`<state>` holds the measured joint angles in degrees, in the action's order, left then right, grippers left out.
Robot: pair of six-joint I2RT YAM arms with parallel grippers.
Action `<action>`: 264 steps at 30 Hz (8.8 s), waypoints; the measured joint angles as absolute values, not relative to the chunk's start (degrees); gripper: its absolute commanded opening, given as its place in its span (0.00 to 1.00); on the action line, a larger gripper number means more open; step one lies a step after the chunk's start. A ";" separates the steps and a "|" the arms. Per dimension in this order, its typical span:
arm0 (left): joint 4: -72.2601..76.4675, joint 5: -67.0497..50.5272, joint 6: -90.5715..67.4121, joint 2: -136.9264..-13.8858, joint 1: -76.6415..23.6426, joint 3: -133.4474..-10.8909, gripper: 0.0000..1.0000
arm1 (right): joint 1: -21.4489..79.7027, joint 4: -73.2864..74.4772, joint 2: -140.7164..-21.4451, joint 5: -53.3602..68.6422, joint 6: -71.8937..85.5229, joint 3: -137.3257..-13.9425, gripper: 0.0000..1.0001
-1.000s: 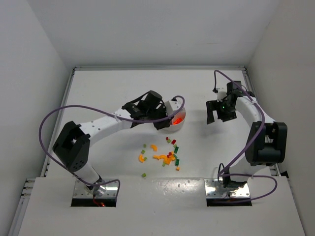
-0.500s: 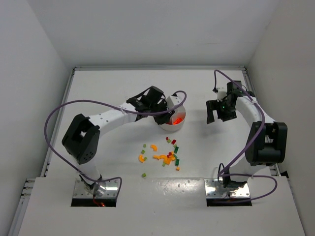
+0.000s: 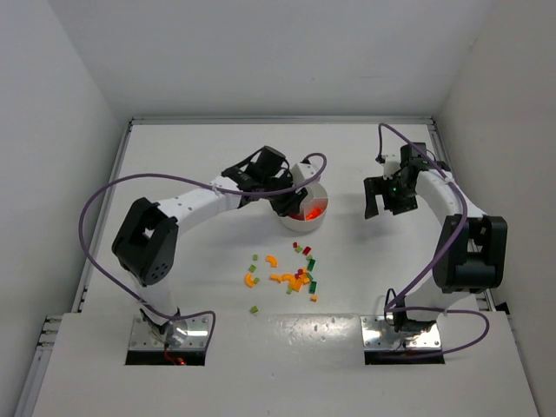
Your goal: Sort the legos into containers by color
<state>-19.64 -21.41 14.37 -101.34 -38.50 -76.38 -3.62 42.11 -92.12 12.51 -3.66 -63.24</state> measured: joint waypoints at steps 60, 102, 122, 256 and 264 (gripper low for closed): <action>-22.59 -13.04 4.84 -116.16 -52.58 -79.31 0.43 | -3.62 42.11 -92.75 12.51 -3.38 -63.26 0.92; -24.95 -18.98 8.80 -102.41 -43.94 -83.37 0.14 | -3.62 42.09 -95.53 12.51 -3.38 -65.69 0.92; -26.11 -19.31 8.88 -107.96 -40.38 -87.72 0.42 | -3.62 42.17 -96.62 12.47 -3.38 -66.15 0.91; -10.52 1.15 -12.12 -108.75 -50.92 -65.47 0.38 | -3.64 42.33 -91.00 11.42 -3.36 -63.22 0.99; -9.26 1.52 -11.44 -107.74 -50.92 -63.70 0.24 | -3.64 42.30 -91.00 9.23 -2.96 -63.22 1.00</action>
